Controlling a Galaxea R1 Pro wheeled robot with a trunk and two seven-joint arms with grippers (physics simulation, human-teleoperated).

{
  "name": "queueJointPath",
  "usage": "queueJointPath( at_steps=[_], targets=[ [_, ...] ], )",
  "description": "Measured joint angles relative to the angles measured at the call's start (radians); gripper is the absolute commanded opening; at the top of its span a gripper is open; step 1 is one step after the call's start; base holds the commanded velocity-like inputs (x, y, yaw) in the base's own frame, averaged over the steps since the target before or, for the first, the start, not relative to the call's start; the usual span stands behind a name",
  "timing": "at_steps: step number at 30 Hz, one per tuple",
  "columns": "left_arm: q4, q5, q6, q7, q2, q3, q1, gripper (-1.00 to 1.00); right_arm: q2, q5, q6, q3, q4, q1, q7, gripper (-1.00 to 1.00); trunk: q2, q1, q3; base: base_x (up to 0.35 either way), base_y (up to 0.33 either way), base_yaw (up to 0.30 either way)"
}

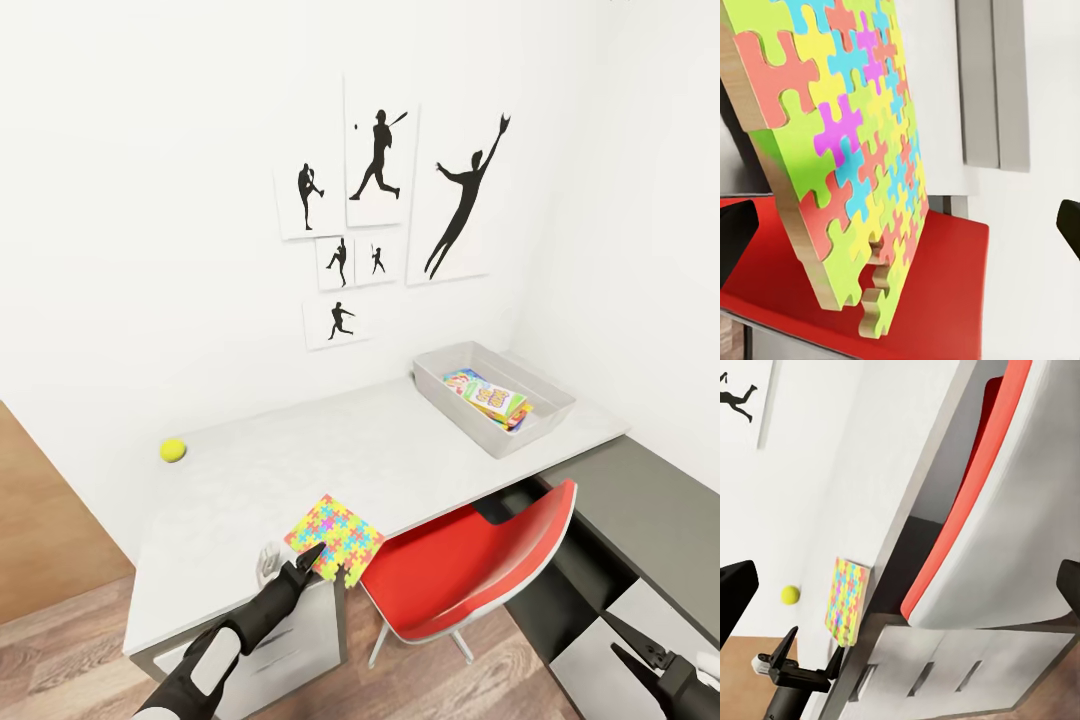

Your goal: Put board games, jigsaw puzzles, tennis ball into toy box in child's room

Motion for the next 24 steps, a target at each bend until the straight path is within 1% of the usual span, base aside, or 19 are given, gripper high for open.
queueJointPath(
  at_steps=[4, 7, 24],
  targets=[
    [0.0, -0.001, 0.001, 0.007, 0.0, 0.001, 0.0, 1.0, 0.0, 0.0, 0.0, 0.0, 0.0, 0.0, 0.0, 1.0, 0.0, 0.001, 0.0, -0.227, 0.0, 0.0],
    [0.0, -0.001, 0.001, 0.008, 0.0, 0.001, 0.0, 1.0, 0.0, 0.0, 0.0, 0.0, 0.0, 0.0, 0.0, 1.0, 0.0, 0.0, 0.0, -0.113, 0.0, 0.0],
    [0.0, 0.0, 0.0, 0.009, 0.0, 0.003, 0.0, 1.0, 0.0, 0.0, 0.0, 0.0, 0.0, 0.0, 0.0, 1.0, 0.0, 0.0, 0.0, -0.01, 0.0, 0.0]
  ],
)
